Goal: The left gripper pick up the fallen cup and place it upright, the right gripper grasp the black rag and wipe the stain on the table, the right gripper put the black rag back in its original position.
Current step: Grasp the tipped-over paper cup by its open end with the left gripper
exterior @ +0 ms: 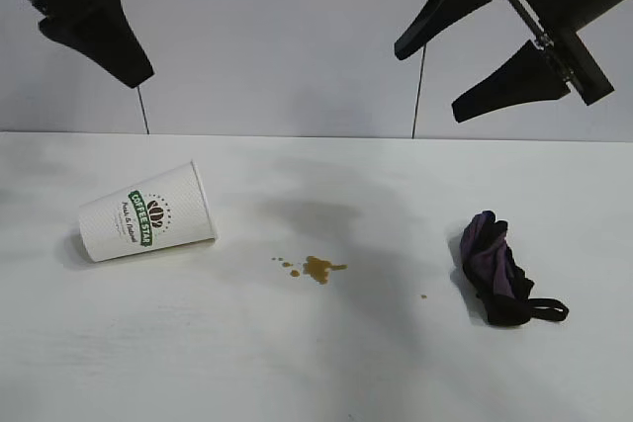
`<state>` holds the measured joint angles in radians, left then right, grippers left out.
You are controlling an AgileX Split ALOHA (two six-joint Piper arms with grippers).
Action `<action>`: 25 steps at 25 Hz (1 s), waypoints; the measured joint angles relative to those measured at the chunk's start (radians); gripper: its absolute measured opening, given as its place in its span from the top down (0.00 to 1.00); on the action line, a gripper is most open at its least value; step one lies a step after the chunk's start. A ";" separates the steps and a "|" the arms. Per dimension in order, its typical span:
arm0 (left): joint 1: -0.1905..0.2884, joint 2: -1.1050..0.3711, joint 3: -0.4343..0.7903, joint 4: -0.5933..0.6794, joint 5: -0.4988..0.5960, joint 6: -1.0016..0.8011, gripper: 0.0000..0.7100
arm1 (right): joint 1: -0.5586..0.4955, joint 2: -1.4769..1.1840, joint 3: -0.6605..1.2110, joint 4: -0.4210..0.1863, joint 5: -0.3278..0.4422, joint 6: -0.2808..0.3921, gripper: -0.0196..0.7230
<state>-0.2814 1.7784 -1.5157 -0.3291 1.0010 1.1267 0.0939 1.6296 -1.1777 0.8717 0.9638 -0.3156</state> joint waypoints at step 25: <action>-0.120 0.221 -0.105 0.341 0.042 -0.243 0.03 | 0.000 0.000 0.000 0.000 -0.006 0.000 0.34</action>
<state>-0.4015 1.9998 -1.6210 0.0117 1.0434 0.8839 0.0939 1.6296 -1.1777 0.8717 0.9582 -0.3156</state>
